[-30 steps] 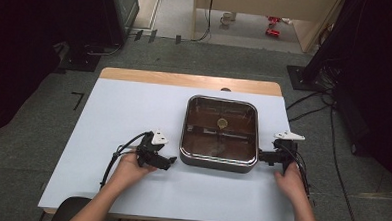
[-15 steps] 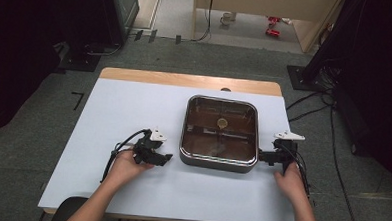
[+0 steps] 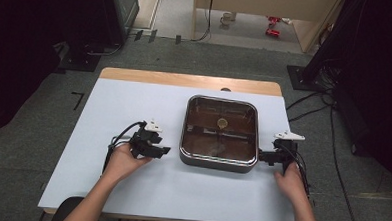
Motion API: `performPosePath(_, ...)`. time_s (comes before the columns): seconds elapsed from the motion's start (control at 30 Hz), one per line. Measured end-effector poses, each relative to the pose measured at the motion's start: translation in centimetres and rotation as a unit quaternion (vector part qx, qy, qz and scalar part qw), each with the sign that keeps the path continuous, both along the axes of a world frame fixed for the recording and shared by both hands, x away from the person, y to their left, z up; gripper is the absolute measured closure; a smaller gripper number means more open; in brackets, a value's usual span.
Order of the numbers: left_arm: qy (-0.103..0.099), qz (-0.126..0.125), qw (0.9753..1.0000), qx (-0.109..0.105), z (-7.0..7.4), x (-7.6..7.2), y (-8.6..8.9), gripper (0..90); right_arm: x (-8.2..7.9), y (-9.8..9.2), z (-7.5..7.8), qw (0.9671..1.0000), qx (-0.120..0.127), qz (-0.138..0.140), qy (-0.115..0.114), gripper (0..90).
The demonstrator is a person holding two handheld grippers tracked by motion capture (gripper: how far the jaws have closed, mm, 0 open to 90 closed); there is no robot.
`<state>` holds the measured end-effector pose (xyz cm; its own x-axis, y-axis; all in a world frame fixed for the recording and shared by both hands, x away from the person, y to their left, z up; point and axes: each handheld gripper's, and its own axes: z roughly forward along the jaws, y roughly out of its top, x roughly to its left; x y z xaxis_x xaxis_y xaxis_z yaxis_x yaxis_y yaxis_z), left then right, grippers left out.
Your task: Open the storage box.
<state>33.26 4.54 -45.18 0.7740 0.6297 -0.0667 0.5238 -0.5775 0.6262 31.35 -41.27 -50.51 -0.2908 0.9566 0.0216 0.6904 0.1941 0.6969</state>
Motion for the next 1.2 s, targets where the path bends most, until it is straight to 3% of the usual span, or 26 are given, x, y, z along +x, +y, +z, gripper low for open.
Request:
performPosePath(0.07,0.003,-0.017,0.9997,-0.015,0.7,0.1,0.0,45.4,0.0,0.0,0.0,1.0000,0.000,0.000,0.000,0.0)
performPosePath(0.33,0.002,-0.039,0.9978,-0.054,2.6,0.8,-0.3,44.8,0.0,0.0,0.0,1.0000,0.000,0.000,-0.001,0.0)
performPosePath(0.5,0.000,-0.044,0.9977,-0.052,3.6,1.2,-0.8,44.2,0.0,0.0,0.0,1.0000,0.000,0.000,-0.001,0.0)
performPosePath(0.87,-0.007,-0.060,0.9956,-0.071,5.7,2.3,-2.3,43.9,0.0,0.0,0.0,1.0000,0.000,0.000,-0.001,0.0)
performPosePath(1.2,-0.013,-0.080,0.9939,-0.075,6.2,3.1,-4.7,43.1,0.0,0.0,0.0,1.0000,0.000,0.000,-0.001,0.0)
